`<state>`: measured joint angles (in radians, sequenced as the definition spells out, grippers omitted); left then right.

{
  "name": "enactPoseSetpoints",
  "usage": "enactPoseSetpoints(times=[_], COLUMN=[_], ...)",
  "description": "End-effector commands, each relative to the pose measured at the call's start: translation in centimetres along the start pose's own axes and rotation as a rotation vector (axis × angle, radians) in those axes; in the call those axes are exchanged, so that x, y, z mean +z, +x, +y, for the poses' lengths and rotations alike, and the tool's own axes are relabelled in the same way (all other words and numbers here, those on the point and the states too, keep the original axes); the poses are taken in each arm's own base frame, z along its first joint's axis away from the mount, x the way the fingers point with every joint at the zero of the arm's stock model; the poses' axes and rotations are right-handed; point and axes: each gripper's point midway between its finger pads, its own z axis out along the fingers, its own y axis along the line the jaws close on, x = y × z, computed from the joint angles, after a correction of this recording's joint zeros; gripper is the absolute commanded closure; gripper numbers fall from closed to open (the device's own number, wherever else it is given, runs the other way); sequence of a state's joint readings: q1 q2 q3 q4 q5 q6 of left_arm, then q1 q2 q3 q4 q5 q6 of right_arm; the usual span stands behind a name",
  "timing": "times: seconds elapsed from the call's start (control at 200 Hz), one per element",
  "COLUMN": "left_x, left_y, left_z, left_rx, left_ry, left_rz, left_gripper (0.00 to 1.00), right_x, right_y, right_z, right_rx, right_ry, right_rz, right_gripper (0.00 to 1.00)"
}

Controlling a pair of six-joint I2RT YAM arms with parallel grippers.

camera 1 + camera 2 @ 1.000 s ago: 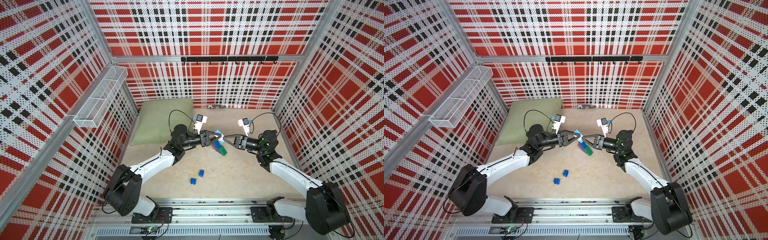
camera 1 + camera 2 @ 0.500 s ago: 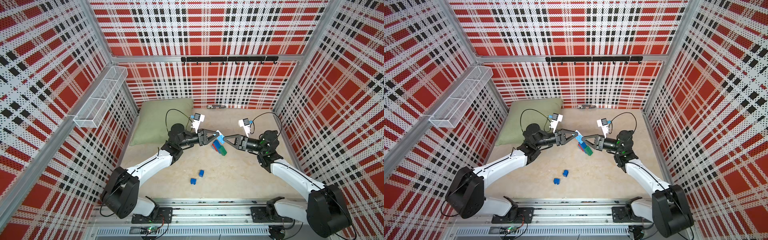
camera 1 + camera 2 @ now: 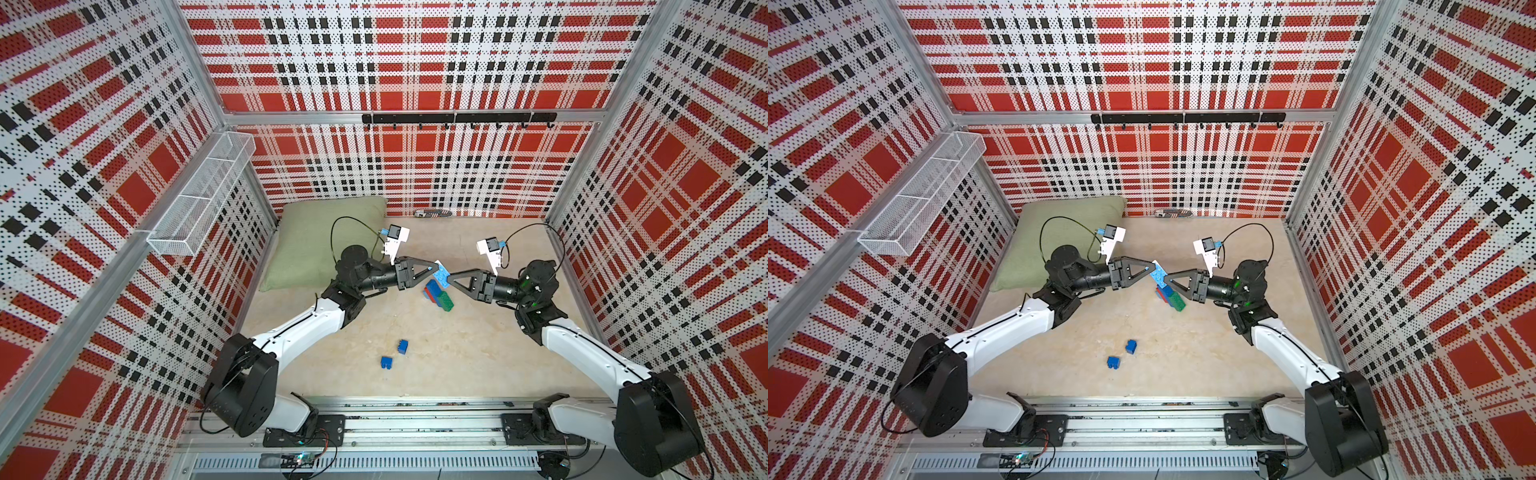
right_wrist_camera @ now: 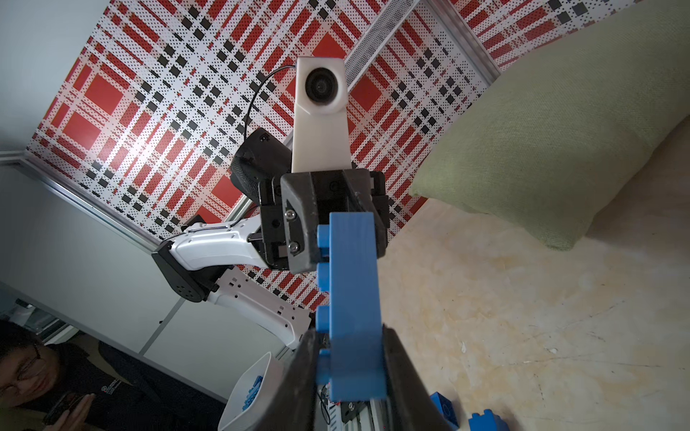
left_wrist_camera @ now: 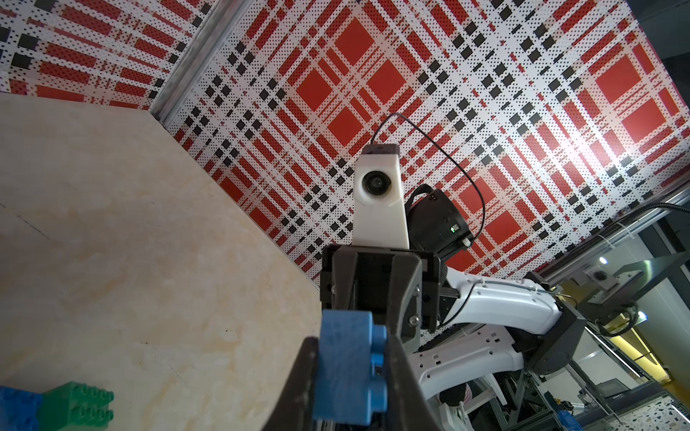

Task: Assemble a heart with lego
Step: Pick up the lego brick from the center of the board.

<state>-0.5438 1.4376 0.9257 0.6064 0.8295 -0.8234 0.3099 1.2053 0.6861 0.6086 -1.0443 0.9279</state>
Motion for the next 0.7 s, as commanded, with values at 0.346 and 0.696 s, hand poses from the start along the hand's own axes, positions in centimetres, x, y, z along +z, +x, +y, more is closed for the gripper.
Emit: enactPoseSetpoints(times=[0.346,0.696], left_x=[-0.9,-0.3], left_y=[-2.3,0.0], left_z=[10.3,15.0], left_rx=[0.115,0.273], left_ry=[-0.443,-0.691], left_rz=[-0.023,0.1], left_gripper=[1.0,1.0], right_x=[-6.1,-5.0], right_y=[2.9,11.0], right_z=[-12.8,-19.9], right_rx=[-0.082,-0.152], right_ry=[0.816,0.989], right_rz=[0.082,0.343], right_gripper=[0.26,0.3])
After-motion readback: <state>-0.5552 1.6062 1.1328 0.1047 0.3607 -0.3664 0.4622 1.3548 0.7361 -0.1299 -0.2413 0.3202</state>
